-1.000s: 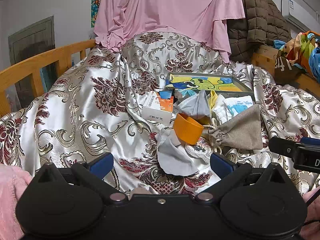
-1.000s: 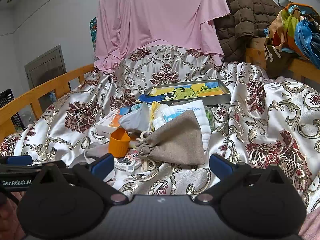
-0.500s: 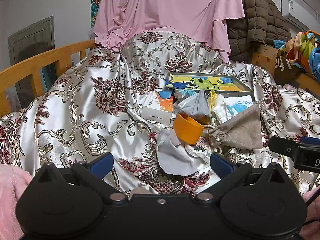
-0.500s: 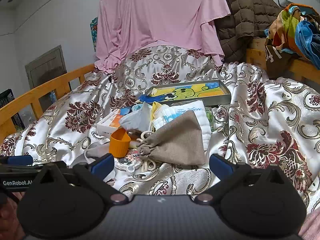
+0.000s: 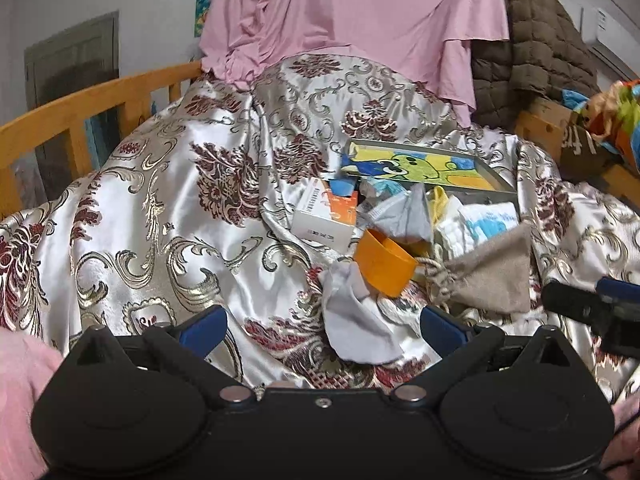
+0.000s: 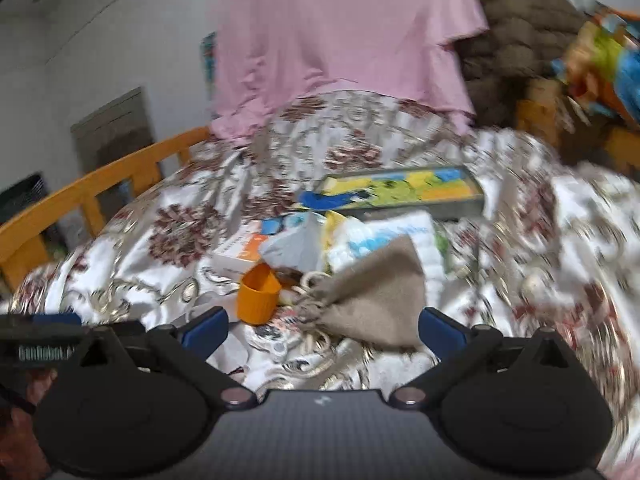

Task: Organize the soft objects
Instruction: 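Grasp the grey mask with the left tool while the right tool grasps the orange strap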

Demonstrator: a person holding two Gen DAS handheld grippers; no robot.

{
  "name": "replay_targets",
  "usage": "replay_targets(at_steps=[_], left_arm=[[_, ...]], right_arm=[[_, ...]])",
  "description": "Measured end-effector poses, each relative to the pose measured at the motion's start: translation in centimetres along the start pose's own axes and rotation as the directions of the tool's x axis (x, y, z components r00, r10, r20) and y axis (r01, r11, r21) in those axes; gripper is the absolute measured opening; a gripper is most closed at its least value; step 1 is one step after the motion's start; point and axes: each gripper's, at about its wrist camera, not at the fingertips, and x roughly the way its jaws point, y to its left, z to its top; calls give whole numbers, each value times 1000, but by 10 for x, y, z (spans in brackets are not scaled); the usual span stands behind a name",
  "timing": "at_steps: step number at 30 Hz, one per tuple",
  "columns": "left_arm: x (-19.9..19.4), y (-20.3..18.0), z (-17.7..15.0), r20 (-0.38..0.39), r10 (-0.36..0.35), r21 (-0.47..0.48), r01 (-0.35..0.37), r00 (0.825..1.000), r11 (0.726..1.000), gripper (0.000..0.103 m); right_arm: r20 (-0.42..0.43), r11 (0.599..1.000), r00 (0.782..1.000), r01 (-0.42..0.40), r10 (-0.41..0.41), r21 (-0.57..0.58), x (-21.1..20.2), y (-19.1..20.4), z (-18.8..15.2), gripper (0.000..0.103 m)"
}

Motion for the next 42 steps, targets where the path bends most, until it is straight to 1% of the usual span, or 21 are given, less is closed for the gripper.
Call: replay_targets(at_steps=[1, 4, 8, 12, 14, 16, 18, 20, 22, 24, 26, 27, 29, 31, 34, 36, 38, 39, 42], left_arm=[[5, 2, 4, -6, -4, 0, 4, 1000, 1000, 102], [17, 6, 16, -42, -38, 27, 39, 998, 999, 102], [37, 11, 27, -104, -67, 60, 73, 992, 996, 102], [64, 17, 34, -190, -93, 50, 105, 977, 993, 102], [78, 20, 38, -239, -110, 39, 123, 965, 992, 102], [91, 22, 40, -270, -121, 37, 136, 955, 990, 102], [101, 23, 42, -288, -127, 34, 143, 949, 989, 102], [111, 26, 43, -303, -148, 16, 161, 941, 987, 101], [119, 31, 44, -315, -173, -17, 177, 933, 984, 98], [125, 39, 43, -316, -215, -67, 204, 924, 977, 93], [129, 45, 40, -321, -232, -110, 207, 918, 972, 90], [131, 46, 39, -326, -238, -121, 209, 915, 970, 86], [134, 47, 37, -344, -249, -135, 215, 905, 967, 83], [138, 45, 35, -360, -259, -136, 225, 896, 965, 79], [145, 43, 33, -385, -275, -141, 238, 881, 961, 71], [149, 42, 31, -397, -282, -150, 242, 873, 959, 66], [152, 41, 30, -408, -281, -149, 240, 869, 959, 63], [152, 42, 30, -409, -276, -145, 237, 870, 961, 61], [153, 42, 29, -410, -268, -140, 230, 872, 963, 55]], right_arm=[[-3, 998, 1000, -20, 20, -65, 5, 4, 5, 103], [-18, 979, 998, -65, 62, -192, 19, 11, 16, 103], [-62, 947, 992, -126, 113, -294, 39, 20, 26, 103], [-86, 906, 988, -151, 127, -395, 61, 31, 29, 103], [-111, 878, 984, -177, 142, -444, 75, 37, 30, 103], [-139, 852, 978, -202, 153, -483, 92, 45, 30, 103], [-165, 839, 972, -230, 170, -494, 106, 49, 31, 103], [-197, 838, 962, -262, 188, -478, 118, 49, 33, 102], [-231, 846, 951, -289, 203, -448, 131, 49, 36, 101], [-271, 850, 937, -320, 220, -417, 140, 46, 37, 96], [-310, 847, 923, -346, 229, -404, 148, 44, 39, 89], [-324, 845, 918, -352, 228, -403, 152, 44, 39, 88], [-354, 841, 907, -368, 229, -397, 161, 44, 40, 83], [-392, 846, 889, -388, 238, -366, 170, 42, 42, 82], [-437, 862, 860, -413, 264, -294, 183, 38, 48, 79], [-459, 878, 844, -416, 277, -235, 191, 34, 51, 78], [-469, 894, 837, -407, 282, -190, 198, 33, 54, 77], [-468, 900, 837, -401, 285, -169, 201, 32, 55, 76], [-483, 910, 823, -398, 299, -116, 209, 33, 57, 71]])
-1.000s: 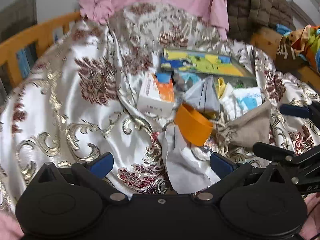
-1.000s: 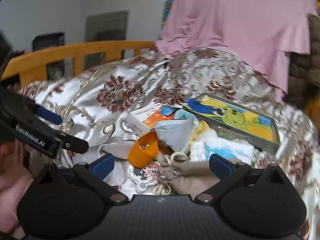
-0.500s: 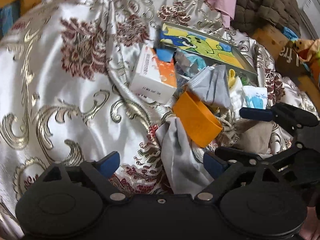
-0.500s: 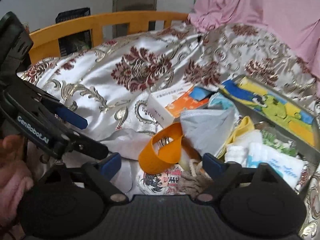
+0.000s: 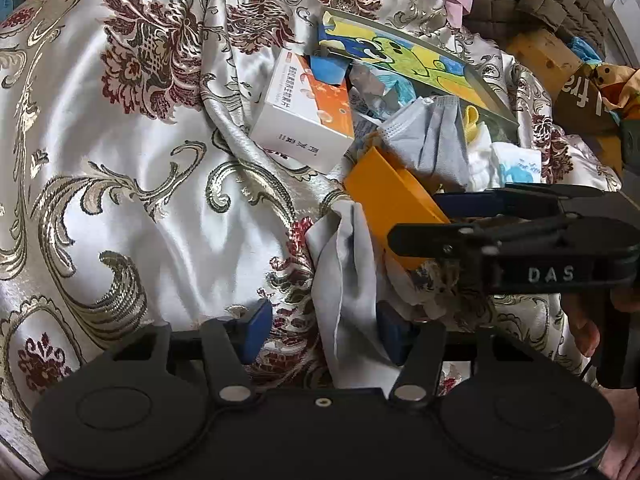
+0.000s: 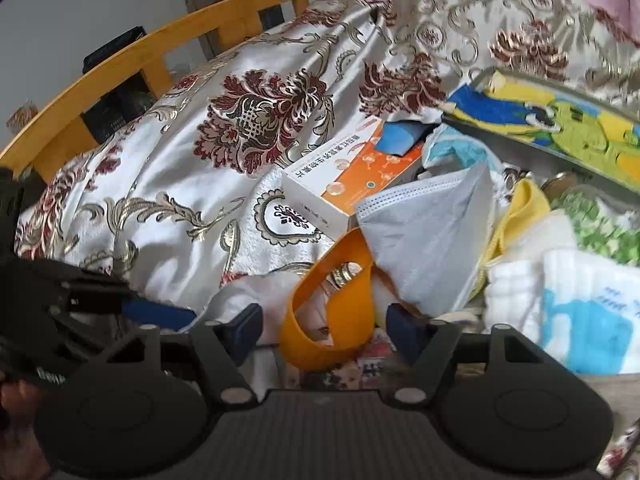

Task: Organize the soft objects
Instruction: 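Grasp the grey mask with the left tool while the right tool grasps the orange strap, then carry the grey mask and orange strap with both tools into the metal tray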

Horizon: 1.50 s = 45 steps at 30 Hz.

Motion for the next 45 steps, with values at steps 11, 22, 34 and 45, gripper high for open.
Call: replay_targets(at_steps=[11, 22, 34, 45], left_arm=[[-3, 1, -4, -1, -40, -16, 40, 999, 999, 7], [-59, -8, -12, 149, -46, -13, 48, 988, 999, 2], [-108, -51, 62, 308, -88, 94, 61, 947, 994, 3], [-5, -103, 206, 378, -124, 115, 87, 917, 990, 5]], right_arm=[[-2, 999, 1000, 15, -15, 43, 4, 11, -7, 27], [82, 998, 996, -34, 38, -58, -69, 40, -30, 19], [276, 992, 961, 33, 2, -120, -156, 40, -9, 21], [303, 970, 922, 241, -242, 40, -121, -90, 75, 25]])
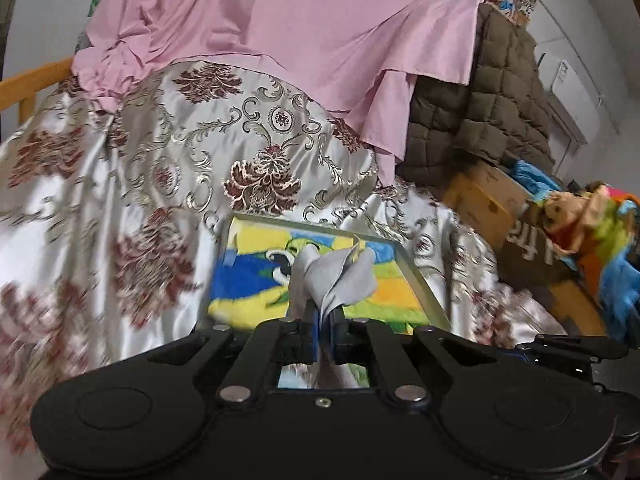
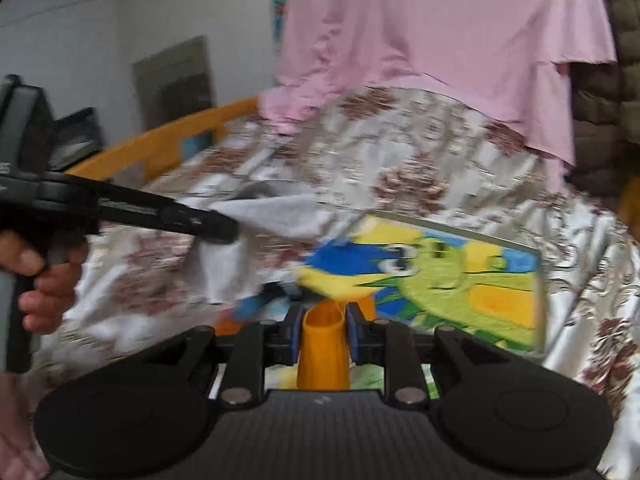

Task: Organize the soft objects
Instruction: 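Carry the grey mask and orange strap with both tools into the metal tray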

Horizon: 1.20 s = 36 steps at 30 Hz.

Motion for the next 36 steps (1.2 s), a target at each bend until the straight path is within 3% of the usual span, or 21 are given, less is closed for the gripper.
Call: replay_targets(at_steps=[5, 13, 27, 30, 32, 34, 36], left_arm=[[84, 3, 14, -29, -1, -13, 0, 1000, 1000, 5], [178, 10, 11, -97, -2, -45, -2, 995, 999, 5], [232, 7, -2, -177, 5, -36, -12, 984, 999, 12], [234, 4, -4, -183, 12, -33, -18, 983, 999, 15], [234, 2, -3, -184, 19, -27, -24, 983, 999, 20], [232, 1, -2, -177, 22, -25, -27, 984, 999, 36], [227, -2, 1, -160, 28, -27, -33, 987, 999, 45]], right_arm=[[-20, 993, 996, 88, -86, 78, 62, -58, 6, 25], [-28, 978, 994, 109, -106, 177, 129, -114, 9, 25], [-72, 927, 973, 230, -219, 297, 174, -171, 15, 26], [-81, 921, 969, 246, -232, 303, 174, -176, 9, 33], [-82, 919, 967, 255, -242, 300, 171, -178, 7, 49], [-71, 920, 966, 259, -250, 295, 165, -178, 6, 60], [-57, 919, 966, 257, -252, 300, 156, -177, 7, 68]])
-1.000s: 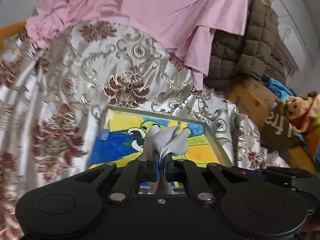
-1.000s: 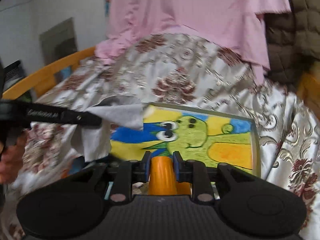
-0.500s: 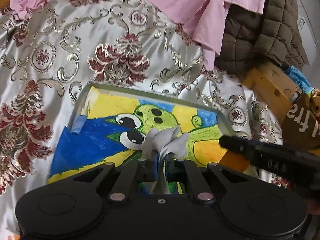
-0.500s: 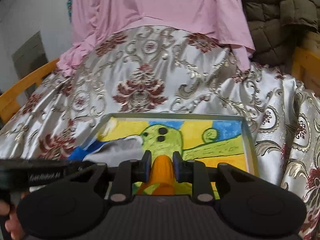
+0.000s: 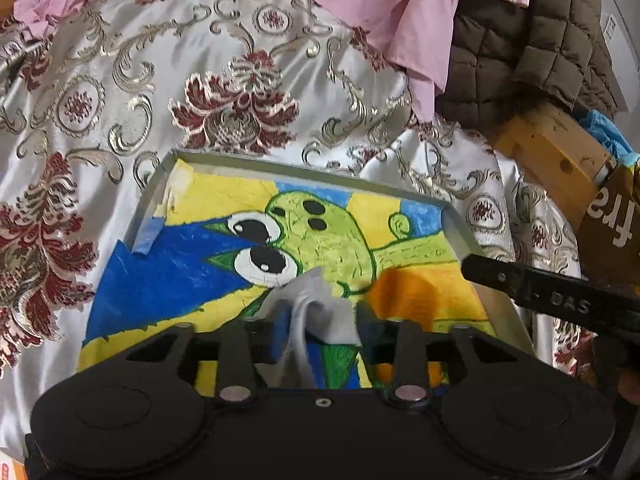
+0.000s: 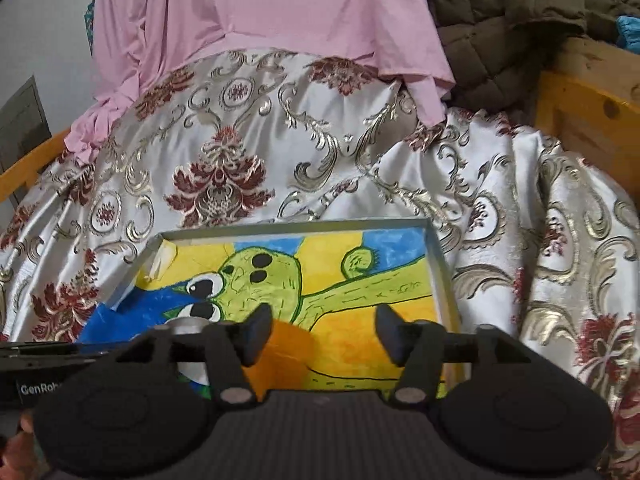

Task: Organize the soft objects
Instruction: 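Carry the grey mask and orange strap with both tools into the metal tray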

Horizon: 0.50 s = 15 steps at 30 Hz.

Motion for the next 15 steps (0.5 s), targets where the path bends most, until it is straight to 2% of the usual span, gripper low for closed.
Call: replay_targets(at_steps=[2, 4, 6, 8, 12, 15], left_arm=[[-8, -2, 3, 17, 4, -12, -3, 1000, 1000, 54], [-19, -5, 7, 47, 10, -25, -9, 999, 1000, 67], [-34, -8, 11, 81, 18, -23, -16, 997, 1000, 75], [-52, -14, 14, 118, 26, -8, -25, 993, 1000, 83], [-91, -21, 14, 202, 49, 7, -52, 978, 999, 96], [-124, -24, 11, 266, 50, 8, -54, 963, 998, 99]], right_arm=[[25, 1000, 1000, -7, 7, 12, -12, -1, 0, 81], [62, 1000, 998, -20, 20, 12, -27, -1, 0, 87], [94, 1000, 995, -29, 28, 9, -41, 1, 1, 92], [133, 999, 990, -43, 41, 10, -59, 3, 2, 101], [199, 999, 979, -47, 42, 19, -93, 8, 3, 103], [257, 999, 966, -20, 12, 29, -122, 13, 2, 103]])
